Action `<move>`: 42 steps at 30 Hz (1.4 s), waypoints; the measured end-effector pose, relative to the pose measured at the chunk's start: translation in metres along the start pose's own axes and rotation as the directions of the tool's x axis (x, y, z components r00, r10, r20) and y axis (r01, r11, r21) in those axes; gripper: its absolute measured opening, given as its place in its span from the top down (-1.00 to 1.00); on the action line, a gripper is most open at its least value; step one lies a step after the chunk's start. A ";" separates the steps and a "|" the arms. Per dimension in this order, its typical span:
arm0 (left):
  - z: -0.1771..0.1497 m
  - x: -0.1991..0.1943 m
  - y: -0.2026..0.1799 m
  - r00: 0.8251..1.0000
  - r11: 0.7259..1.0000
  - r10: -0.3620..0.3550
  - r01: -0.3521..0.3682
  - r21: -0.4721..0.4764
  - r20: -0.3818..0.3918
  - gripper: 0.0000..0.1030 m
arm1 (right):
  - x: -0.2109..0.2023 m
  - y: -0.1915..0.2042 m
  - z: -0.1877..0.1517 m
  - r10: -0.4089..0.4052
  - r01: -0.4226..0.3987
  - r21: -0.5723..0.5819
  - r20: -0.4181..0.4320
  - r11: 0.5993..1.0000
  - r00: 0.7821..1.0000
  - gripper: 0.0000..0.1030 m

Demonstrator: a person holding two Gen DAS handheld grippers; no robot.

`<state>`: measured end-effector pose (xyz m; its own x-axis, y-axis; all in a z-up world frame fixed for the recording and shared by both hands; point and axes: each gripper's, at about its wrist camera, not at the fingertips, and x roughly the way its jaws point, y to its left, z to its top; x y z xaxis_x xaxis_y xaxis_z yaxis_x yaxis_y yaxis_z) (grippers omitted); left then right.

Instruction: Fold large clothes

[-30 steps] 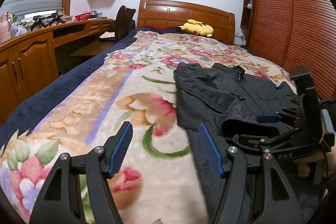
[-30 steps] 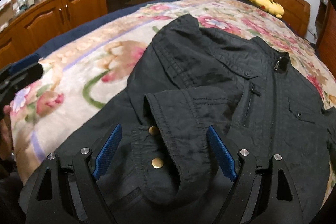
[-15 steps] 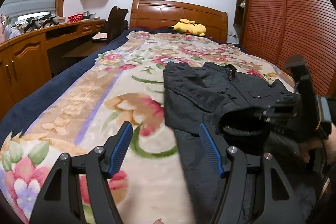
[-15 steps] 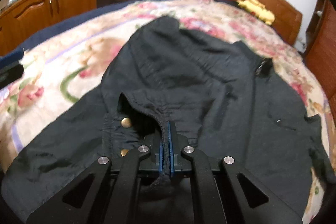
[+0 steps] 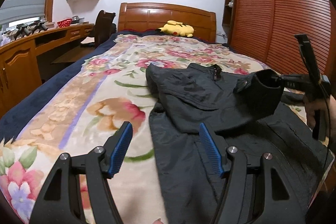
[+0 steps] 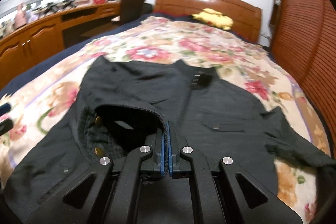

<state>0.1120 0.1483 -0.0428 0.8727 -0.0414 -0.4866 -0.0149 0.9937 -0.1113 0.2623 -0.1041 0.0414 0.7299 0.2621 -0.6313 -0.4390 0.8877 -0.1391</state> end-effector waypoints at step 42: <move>0.012 0.067 -0.134 0.977 0.975 -0.180 0.193 0.110 -0.118 -0.27 | 0.049 -0.146 -0.052 -0.167 0.189 0.126 -0.169 0.974 0.971 -0.08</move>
<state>0.1783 0.0139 -0.0505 0.7972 -0.2313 -0.5576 0.2074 0.9724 -0.1068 0.3350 -0.2408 -0.0092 0.6936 0.0423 -0.7191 -0.2233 0.9617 -0.1588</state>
